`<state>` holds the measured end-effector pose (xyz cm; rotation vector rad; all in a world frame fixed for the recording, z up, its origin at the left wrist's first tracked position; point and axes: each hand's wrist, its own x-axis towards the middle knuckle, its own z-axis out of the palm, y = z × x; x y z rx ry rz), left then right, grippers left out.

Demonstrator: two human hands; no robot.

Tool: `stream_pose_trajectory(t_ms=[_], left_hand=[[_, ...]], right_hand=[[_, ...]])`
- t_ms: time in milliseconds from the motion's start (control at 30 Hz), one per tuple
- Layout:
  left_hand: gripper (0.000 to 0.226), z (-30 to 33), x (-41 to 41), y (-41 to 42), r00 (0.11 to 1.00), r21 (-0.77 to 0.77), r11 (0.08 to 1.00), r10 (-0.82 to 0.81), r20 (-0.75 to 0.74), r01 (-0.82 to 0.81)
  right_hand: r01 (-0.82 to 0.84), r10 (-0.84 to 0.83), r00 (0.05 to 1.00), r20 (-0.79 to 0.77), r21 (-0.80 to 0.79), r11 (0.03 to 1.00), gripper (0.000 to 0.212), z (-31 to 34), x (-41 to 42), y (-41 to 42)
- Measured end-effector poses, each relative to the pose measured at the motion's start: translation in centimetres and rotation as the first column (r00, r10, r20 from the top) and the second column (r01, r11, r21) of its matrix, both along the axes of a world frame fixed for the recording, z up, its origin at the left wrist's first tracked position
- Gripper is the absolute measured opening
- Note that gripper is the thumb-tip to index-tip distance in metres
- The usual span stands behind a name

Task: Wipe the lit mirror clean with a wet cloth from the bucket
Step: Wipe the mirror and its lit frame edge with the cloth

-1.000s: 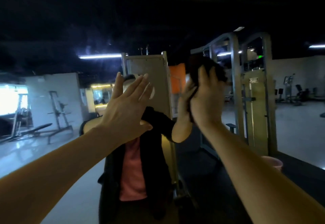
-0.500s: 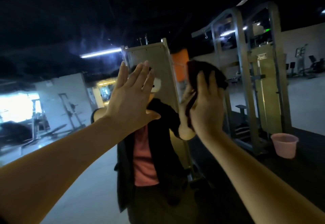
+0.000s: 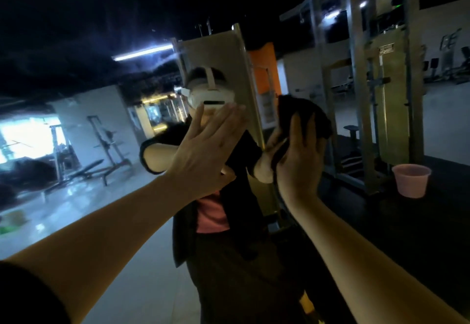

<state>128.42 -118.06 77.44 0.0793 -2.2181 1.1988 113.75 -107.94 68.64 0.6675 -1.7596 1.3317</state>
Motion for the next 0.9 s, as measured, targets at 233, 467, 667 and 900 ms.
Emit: stream_pose_trajectory(t_ms=[233, 467, 667, 900], left_hand=[[0.123, -0.8, -0.7, -0.2, 0.994, -0.066, 0.993, 0.102, 0.04, -0.099], [0.128, -1.5, -1.5, -0.4, 0.994, -0.067, 0.992, 0.11, 0.006, -0.109], [0.13, -1.9, -1.7, 0.0, 0.992, -0.059, 0.99, 0.126, 0.0, -0.126], [0.133, -2.7, -2.0, -0.1, 0.991, -0.003, 0.991, 0.13, -0.034, -0.13]], right_hand=[[-0.014, 0.06, 0.974, -0.216, 0.21, 0.978, 0.067, -6.2, -1.7, 1.3], [-0.103, 0.1, 0.993, 0.064, 0.05, 0.993, 0.083, -9.9, 4.5, -1.9], [-0.126, 0.107, 0.99, 0.096, 0.221, 0.967, 0.082, -16.7, 2.1, 0.9], [-0.073, 0.111, 0.869, 0.482, -0.098, 0.993, 0.067, -15.6, 5.2, -0.3]])
